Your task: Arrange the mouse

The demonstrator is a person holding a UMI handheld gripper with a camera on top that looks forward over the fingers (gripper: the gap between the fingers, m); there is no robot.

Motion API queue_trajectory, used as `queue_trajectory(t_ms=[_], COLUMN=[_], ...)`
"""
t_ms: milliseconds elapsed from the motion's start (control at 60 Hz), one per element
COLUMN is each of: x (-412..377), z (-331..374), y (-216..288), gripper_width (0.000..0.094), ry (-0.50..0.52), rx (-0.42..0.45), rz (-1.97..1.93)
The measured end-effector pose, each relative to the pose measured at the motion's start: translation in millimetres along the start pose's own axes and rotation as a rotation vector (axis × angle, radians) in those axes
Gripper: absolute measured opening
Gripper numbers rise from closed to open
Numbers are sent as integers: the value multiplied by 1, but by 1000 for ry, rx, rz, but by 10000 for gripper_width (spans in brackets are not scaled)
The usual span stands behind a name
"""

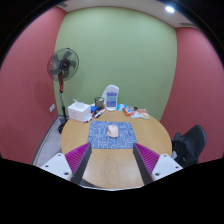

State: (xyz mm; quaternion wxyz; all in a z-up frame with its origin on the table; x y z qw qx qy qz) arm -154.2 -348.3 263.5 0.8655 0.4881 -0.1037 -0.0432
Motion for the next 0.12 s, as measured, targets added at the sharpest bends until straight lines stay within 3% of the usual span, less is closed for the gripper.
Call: queue_trajectory(t_ms=[117], x=[0], z=[6], y=[1], gripper_width=[840], ry=[3], rx=[1], rz=[-2])
Point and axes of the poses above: the point between the fingertips, and its own axes, seen from behind it with the camera up: x to the right, y up, z backward, against the way the camera looks, the point moved 8 cm from there along z, backward, against the way the camera looks, and after that the axes turned 4 degrees about -y, right-handed, at the moved point
